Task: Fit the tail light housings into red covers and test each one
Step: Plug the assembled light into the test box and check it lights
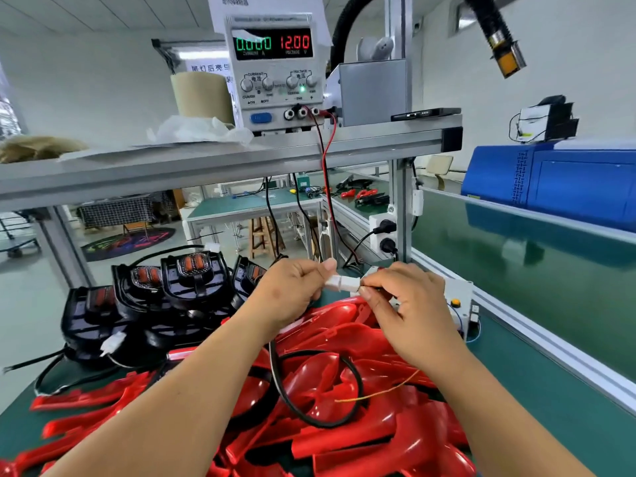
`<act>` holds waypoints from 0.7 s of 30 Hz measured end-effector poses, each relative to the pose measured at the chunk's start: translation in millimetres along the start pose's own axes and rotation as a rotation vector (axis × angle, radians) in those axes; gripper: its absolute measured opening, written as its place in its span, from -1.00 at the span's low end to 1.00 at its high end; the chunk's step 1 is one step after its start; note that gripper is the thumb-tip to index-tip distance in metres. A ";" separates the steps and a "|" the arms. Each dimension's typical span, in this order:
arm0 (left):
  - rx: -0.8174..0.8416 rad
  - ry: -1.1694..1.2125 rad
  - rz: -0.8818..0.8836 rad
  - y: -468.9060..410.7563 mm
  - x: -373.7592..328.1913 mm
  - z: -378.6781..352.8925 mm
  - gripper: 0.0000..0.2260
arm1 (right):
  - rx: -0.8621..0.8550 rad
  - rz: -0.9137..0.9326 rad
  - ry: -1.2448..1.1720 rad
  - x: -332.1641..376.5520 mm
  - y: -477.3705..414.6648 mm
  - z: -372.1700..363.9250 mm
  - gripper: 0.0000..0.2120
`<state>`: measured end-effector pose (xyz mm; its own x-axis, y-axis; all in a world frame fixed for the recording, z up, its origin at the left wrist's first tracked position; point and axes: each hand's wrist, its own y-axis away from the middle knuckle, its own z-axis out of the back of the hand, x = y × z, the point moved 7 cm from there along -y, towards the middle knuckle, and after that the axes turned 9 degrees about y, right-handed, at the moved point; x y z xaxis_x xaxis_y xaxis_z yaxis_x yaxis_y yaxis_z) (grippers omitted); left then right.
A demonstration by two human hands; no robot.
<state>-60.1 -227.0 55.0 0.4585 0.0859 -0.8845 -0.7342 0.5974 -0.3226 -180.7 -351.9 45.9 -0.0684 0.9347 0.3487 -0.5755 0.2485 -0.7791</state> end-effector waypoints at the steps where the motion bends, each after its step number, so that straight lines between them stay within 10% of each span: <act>1: 0.014 -0.029 -0.014 0.0 -1.7 -0.9 -0.33 | 0.003 0.004 0.018 -1.1 0.1 -0.5 -0.89; 21: 0.111 -0.291 0.016 7.2 7.1 -18.5 -0.63 | 0.010 0.078 0.219 11.1 10.5 -17.6 -0.87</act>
<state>-71.3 -236.9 40.1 0.5835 0.3108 -0.7503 -0.6904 0.6763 -0.2568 -173.1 -334.4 32.5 0.0650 0.9840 0.1658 -0.5839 0.1722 -0.7934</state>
